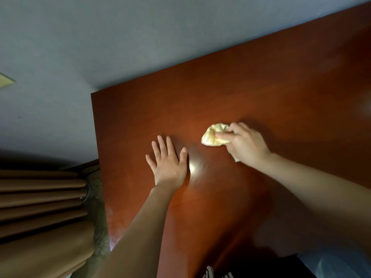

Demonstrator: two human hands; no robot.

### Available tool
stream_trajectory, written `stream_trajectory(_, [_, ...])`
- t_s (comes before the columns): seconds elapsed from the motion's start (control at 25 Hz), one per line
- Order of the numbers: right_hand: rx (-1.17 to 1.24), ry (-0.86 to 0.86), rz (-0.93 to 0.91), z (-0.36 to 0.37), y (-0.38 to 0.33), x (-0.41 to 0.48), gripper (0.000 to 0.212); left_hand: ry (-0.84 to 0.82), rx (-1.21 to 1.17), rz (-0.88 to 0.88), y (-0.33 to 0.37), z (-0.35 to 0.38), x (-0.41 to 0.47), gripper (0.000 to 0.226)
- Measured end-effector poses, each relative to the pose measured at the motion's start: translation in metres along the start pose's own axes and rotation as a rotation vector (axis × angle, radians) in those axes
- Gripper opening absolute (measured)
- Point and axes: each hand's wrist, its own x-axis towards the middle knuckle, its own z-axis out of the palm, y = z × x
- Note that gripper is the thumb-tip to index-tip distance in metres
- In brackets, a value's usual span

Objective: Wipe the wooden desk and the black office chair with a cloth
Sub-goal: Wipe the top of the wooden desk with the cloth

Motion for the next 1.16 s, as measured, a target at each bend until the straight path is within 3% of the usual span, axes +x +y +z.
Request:
stream_trajectory(0.24, [-0.050,0.039,0.471,-0.020,0.085,0.016,0.038,-0.011,0.037,-0.039,0.018,0.014,-0.002,0.065])
stream_trajectory(0.4, [0.062,0.141,0.755,-0.021,0.109,0.028,0.036,0.026,0.032,-0.070,0.022,0.017,0.000,0.063])
stream_trajectory(0.56, [0.057,0.149,0.673,-0.012,0.083,0.028,0.036,0.029,0.075,-0.077,0.020,0.016,-0.001,0.061])
stream_trajectory(0.84, [0.057,0.061,0.274,0.006,0.015,-0.023,0.042,-0.059,0.170,0.062,-0.004,0.005,-0.014,0.059])
stream_trajectory(1.16, [0.050,0.003,0.322,0.037,-0.094,-0.104,0.043,-0.130,0.311,0.323,-0.069,-0.017,-0.063,0.058])
